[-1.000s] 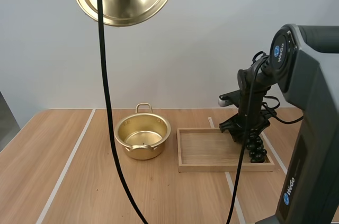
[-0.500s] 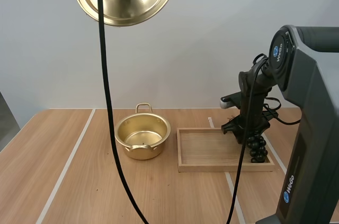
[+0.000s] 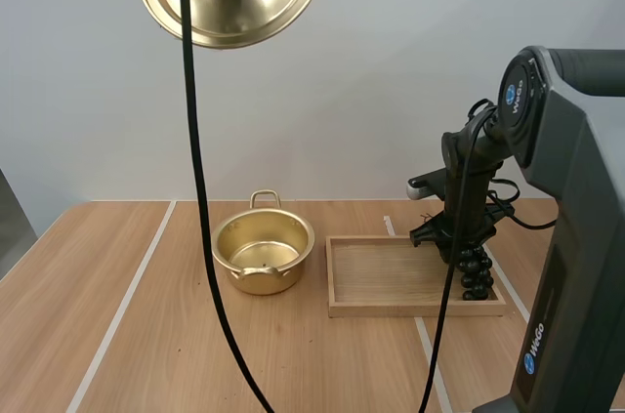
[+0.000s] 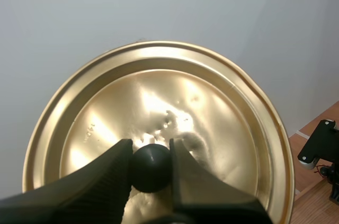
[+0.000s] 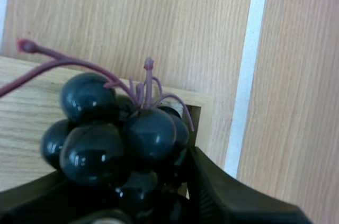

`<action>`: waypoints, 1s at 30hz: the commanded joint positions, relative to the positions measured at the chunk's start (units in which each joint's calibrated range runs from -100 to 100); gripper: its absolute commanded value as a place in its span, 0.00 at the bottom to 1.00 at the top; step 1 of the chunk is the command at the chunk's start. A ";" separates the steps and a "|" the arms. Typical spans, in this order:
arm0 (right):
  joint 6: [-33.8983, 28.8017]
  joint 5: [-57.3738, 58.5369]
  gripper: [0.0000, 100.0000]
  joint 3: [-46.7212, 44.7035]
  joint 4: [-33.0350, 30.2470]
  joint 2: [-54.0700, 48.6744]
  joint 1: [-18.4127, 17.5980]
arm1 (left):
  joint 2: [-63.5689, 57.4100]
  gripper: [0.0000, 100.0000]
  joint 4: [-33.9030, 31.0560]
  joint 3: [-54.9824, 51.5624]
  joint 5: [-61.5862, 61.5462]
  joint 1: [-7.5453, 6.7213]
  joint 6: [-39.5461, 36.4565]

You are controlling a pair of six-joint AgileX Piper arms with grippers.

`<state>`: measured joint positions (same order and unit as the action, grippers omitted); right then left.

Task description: Open the pot, put the grape inside, and close it

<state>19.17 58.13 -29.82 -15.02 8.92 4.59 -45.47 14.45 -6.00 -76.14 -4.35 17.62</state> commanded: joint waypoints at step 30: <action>17.23 13.29 0.00 16.65 30.88 -22.45 -3.40 | -5.93 0.00 1.57 8.31 3.15 -0.17 -2.33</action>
<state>35.23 70.06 -14.86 13.67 -12.49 2.61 -51.19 14.89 0.33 -73.52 -4.35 16.17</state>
